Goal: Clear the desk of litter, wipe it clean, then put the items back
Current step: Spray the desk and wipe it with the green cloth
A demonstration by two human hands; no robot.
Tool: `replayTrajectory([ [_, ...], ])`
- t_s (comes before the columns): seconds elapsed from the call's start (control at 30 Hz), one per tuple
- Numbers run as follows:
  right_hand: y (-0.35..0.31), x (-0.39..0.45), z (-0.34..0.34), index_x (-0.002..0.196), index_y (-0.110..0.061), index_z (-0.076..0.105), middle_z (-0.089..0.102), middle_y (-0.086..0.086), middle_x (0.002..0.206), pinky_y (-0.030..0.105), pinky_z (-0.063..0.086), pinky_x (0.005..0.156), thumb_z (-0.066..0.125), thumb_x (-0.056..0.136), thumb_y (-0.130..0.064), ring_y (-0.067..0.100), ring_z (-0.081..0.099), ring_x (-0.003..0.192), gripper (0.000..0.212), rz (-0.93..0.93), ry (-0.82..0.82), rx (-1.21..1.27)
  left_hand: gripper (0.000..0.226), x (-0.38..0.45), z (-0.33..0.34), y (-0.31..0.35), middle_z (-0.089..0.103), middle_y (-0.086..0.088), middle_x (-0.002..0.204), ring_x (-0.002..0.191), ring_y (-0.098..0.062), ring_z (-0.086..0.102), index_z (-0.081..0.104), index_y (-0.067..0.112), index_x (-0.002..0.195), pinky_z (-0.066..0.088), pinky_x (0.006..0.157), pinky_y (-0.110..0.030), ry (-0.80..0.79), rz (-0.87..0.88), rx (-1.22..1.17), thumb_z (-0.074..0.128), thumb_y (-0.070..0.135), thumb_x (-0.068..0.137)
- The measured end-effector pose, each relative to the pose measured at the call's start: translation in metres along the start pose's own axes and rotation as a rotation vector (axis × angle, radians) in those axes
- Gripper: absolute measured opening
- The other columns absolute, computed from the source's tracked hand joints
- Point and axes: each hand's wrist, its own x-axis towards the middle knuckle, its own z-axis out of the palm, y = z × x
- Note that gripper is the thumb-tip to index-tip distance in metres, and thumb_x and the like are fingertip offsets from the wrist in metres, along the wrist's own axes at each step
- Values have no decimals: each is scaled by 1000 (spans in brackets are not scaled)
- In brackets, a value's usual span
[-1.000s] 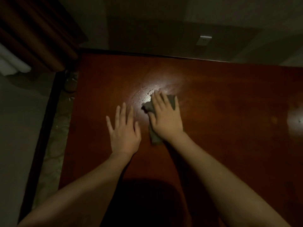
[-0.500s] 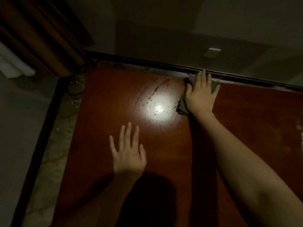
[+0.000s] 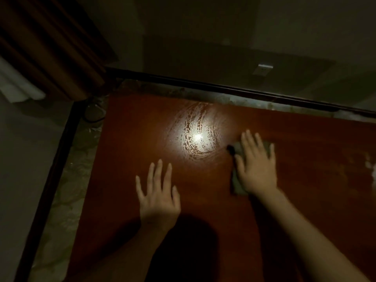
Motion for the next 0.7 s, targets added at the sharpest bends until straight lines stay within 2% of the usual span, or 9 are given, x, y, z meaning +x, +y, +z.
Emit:
replayTrajectory([
  [0.1, 9, 56, -16, 153, -17, 11, 8, 0, 161, 53, 0, 117, 25, 100, -42, 19, 3, 148, 60, 292, 65, 54, 58, -2, 0, -1, 31, -8, 153, 142, -22, 22, 29, 19, 144, 12, 112, -55, 4, 4, -7, 31, 35, 89],
  [0.17, -3, 88, -21, 153, -16, 9, 6, 1, 161, 55, -1, 117, 24, 101, -42, 20, 1, 148, 61, 340, 74, 87, 57, -1, 0, 0, 33, -8, 152, 142, -22, 23, 30, 18, 144, 11, 112, -54, 13, 9, -6, 32, 35, 89],
  [0.23, -25, 100, -19, 153, -16, 8, 5, 0, 161, 54, -3, 116, 22, 101, -44, 20, -1, 148, 61, 256, 53, 74, 57, -2, -1, 0, 33, -8, 152, 142, -22, 21, 30, 19, 143, 9, 112, -52, 9, 12, 5, 31, 35, 89],
  [0.33, -63, 77, -7, 153, -18, 7, 3, -1, 161, 52, -5, 115, 18, 100, -46, 20, -1, 148, 61, 12, 33, 3, 57, -1, -1, -1, 30, -8, 153, 143, -22, 18, 30, 18, 145, 4, 112, -51, -21, 18, 35, 30, 36, 90],
  [0.47, -88, -26, 24, 150, -16, 27, 27, 1, 156, 56, 8, 115, 26, 95, -47, 21, 20, 145, 62, -287, 23, -29, 60, -2, -1, 0, 22, -6, 156, 145, -20, 11, 29, 18, 147, -2, 113, -49, -61, -3, 43, 23, 39, 91],
  [0.53, -69, -79, 35, 149, -16, 28, 26, -1, 156, 55, 11, 115, 32, 94, -45, 20, 20, 145, 62, -398, -50, -58, 61, -2, -2, 1, 20, -5, 157, 145, -19, 9, 27, 19, 148, -2, 114, -50, -62, -8, 47, 20, 40, 91],
  [0.6, -31, -108, 37, 148, -18, 27, 26, -3, 155, 52, 11, 113, 34, 92, -43, 17, 18, 144, 62, -401, -68, -71, 62, -2, -2, 1, 19, -5, 157, 146, -19, 7, 27, 19, 148, -1, 114, -51, -57, -13, 43, 19, 40, 91],
  [0.7, 23, -103, 26, 150, -18, 21, 19, -4, 155, 47, 4, 116, 27, 93, -44, 14, 12, 145, 63, -107, -20, -41, 63, -2, -3, 2, 19, -5, 157, 146, -19, 9, 28, 19, 148, 0, 115, -52, -53, -24, 22, 19, 40, 90],
])
